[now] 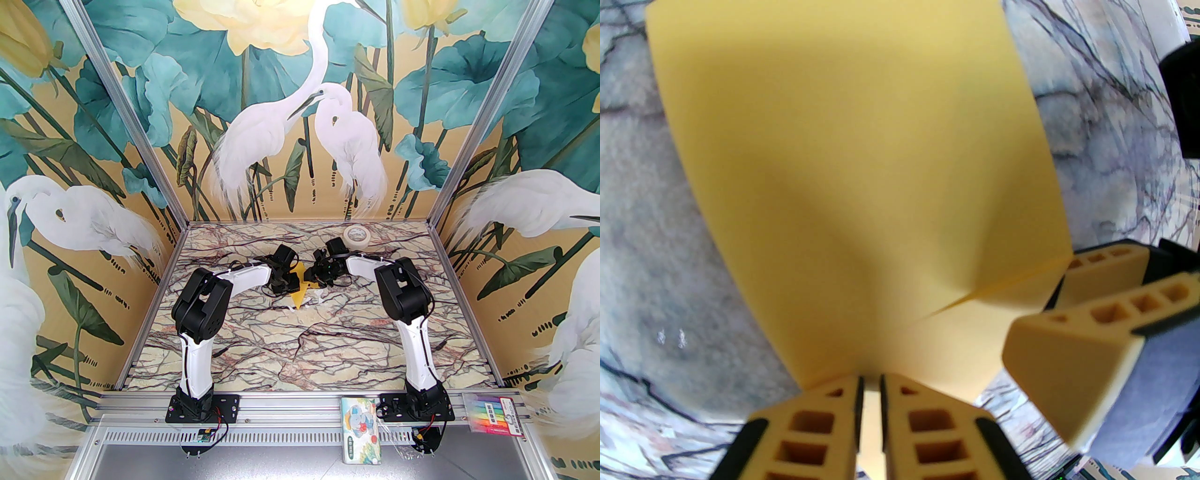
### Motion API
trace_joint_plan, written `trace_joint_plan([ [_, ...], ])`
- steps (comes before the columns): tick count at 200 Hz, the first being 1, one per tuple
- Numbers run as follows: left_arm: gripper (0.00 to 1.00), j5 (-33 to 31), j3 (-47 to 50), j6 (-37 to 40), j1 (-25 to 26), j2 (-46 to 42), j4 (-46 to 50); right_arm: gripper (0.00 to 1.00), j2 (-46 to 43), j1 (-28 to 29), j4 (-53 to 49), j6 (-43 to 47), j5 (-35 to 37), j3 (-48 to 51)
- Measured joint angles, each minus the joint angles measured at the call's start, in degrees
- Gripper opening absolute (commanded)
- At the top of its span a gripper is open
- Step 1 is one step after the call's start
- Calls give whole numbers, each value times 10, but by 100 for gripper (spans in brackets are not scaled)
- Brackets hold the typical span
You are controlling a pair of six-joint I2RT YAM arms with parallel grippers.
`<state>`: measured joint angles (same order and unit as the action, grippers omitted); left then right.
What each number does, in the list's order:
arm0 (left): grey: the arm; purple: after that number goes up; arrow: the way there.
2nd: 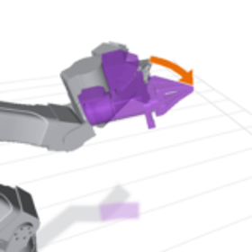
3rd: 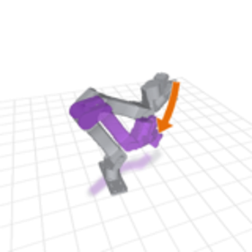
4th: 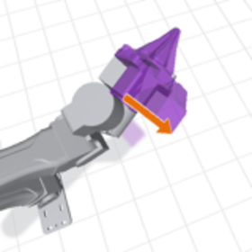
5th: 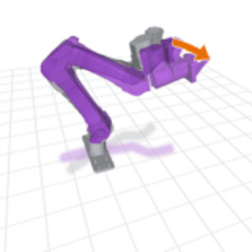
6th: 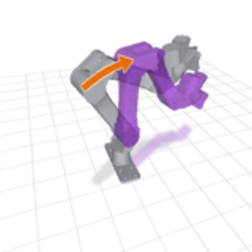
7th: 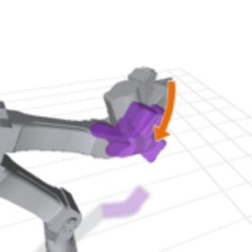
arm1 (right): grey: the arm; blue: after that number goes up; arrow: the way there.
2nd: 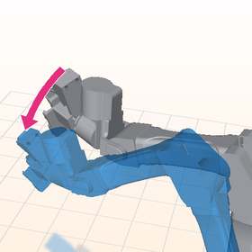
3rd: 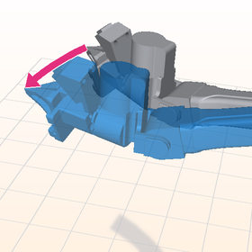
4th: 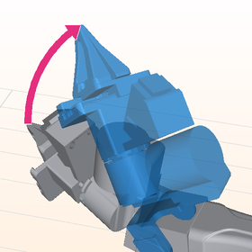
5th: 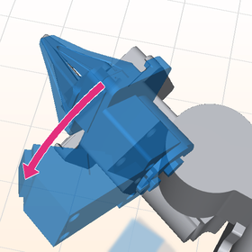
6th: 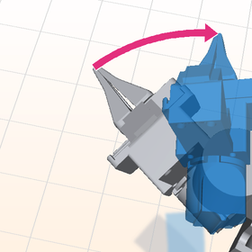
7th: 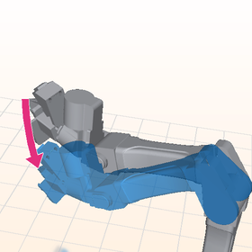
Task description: Fold a paper plane with a square sheet of paper (fold left side to right side)
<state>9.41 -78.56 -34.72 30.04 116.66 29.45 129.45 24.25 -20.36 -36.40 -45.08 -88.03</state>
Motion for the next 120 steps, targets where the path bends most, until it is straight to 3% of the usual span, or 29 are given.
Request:
trace_joint_plan([
  [41, 18, 2, 0, 1, 0, 0, -2, 10, 0, 1, 5, 2, -2, 0],
  [57, 18, 4, 0, 1, 0, 0, -2, 0, 0, 1, 5, 2, -1, 0],
  [120, 14, 20, 5, -5, 0, -8, -14, 0, 0, 8, -13, 5, 30, -3],
])
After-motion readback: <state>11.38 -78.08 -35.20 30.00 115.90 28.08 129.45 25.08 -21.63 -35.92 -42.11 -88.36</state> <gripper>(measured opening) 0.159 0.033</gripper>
